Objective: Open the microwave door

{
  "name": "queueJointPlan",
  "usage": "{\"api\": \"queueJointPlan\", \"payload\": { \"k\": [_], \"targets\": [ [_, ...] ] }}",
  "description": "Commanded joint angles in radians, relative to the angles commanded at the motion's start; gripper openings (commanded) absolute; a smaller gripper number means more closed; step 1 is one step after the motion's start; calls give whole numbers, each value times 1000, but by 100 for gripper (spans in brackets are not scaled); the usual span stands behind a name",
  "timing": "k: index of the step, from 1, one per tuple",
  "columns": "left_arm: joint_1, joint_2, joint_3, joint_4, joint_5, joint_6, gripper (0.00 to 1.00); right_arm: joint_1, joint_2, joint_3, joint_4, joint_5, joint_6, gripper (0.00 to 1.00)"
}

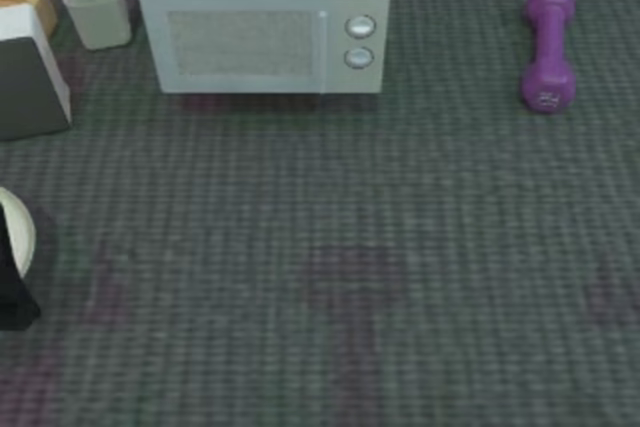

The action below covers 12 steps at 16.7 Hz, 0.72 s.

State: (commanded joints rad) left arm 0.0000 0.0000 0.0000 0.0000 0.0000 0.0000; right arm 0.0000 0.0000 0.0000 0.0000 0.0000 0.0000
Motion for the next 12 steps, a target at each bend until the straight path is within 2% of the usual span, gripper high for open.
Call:
{"api": "queueJointPlan", "payload": {
  "k": [6,9,12],
  "targets": [
    [-36,98,102,-61,-15,-35,100,0,0,0,0,0,0,100],
    [-93,279,290,-169,-42,-89,100,0,0,0,0,0,0,100],
    [-166,545,569,-320,-79,-156,100,0,0,0,0,0,0,100]
  ]
}}
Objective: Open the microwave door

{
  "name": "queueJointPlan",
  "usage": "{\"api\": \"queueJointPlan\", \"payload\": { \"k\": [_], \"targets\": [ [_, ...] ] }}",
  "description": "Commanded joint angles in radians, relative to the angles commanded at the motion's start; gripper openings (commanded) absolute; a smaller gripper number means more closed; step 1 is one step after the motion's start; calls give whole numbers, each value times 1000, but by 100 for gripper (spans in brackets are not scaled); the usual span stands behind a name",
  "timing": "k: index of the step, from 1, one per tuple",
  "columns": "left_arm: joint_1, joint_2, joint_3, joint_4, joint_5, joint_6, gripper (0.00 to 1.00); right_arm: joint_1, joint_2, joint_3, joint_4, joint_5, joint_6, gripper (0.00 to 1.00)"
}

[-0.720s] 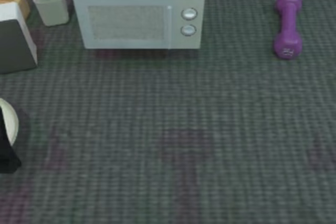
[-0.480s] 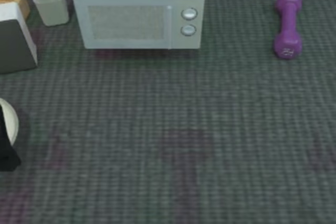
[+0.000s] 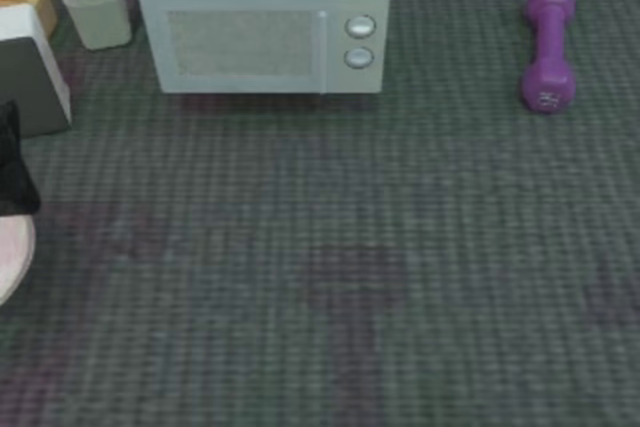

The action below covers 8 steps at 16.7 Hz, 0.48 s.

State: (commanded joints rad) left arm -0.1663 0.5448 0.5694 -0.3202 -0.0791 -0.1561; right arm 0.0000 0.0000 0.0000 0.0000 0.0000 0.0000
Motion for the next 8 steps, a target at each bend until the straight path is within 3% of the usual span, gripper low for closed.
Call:
{"api": "queueJointPlan", "payload": {
  "k": [8],
  "targets": [
    [-229,920,942,-501,-117,-192,100,0,0,0,0,0,0,100]
  ]
}}
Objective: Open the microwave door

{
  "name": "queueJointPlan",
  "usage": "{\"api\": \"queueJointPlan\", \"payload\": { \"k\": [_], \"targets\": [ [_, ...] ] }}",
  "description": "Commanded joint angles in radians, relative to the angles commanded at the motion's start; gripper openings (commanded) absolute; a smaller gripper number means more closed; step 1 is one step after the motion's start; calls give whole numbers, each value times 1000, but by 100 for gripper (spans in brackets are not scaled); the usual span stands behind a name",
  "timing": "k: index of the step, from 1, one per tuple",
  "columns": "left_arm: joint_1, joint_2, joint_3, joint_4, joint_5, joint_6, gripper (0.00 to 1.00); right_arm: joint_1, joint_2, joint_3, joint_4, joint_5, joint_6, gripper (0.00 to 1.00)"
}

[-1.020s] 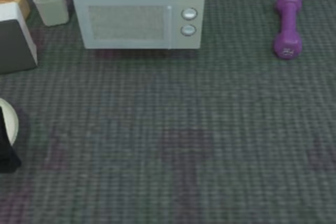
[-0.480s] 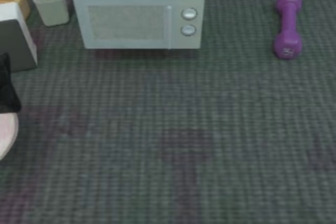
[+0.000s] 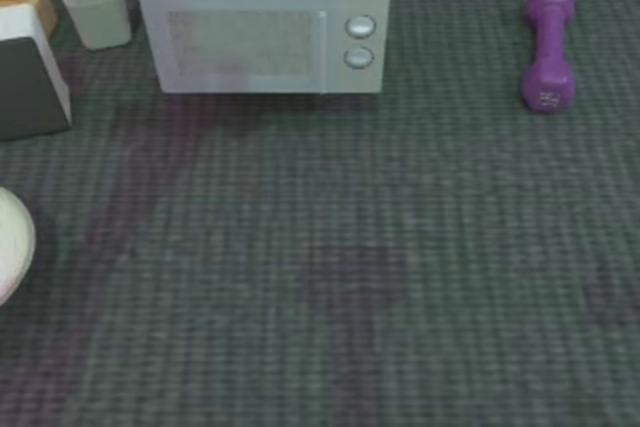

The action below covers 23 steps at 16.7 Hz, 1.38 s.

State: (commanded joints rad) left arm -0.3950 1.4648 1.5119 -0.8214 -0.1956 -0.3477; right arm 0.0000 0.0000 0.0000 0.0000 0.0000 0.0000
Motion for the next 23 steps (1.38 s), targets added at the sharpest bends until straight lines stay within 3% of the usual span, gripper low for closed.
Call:
{"api": "queueJointPlan", "payload": {
  "k": [5,10,19,23],
  "targets": [
    [-127,483,516,-265,-60,-113,100,0,0,0,0,0,0,100],
    [-214,761,853,-419,-98,-198,100,0,0,0,0,0,0,100],
    [-233,845,939,-451,-107,-222,100,0,0,0,0,0,0,100],
    [-213,887,881,-342,-97,-199,100,0,0,0,0,0,0,100]
  ]
}}
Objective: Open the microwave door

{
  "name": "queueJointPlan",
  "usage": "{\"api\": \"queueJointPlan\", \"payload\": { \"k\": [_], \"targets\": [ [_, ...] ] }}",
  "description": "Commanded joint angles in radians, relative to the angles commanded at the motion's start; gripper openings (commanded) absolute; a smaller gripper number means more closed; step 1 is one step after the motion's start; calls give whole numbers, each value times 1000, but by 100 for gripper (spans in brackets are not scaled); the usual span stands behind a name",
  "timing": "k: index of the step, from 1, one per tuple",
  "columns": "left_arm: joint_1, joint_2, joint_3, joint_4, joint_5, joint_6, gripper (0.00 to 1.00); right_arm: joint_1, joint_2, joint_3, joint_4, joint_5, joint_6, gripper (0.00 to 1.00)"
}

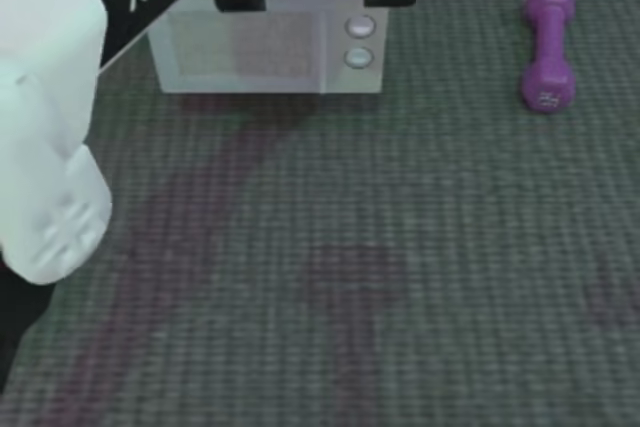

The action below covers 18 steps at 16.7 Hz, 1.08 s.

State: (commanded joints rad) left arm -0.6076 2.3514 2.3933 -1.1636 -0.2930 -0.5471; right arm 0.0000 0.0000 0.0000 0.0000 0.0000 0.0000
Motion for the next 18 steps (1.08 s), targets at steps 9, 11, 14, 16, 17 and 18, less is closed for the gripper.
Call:
{"api": "queueJointPlan", "payload": {
  "k": [9,11,14,16,17,18],
  "targets": [
    [24,49,-60,114,11,23,92,0,0,0,0,0,0,100],
    [24,49,-60,114,11,23,77,0,0,0,0,0,0,100],
    [24,49,-60,114,11,23,55,0,0,0,0,0,0,100],
    [24,49,-60,114,11,23,40,0,0,0,0,0,0,100],
    [24,49,-60,114,11,23,32,0,0,0,0,0,0,100],
    [24,49,-60,114,11,23,25,0,0,0,0,0,0,100]
  ]
}}
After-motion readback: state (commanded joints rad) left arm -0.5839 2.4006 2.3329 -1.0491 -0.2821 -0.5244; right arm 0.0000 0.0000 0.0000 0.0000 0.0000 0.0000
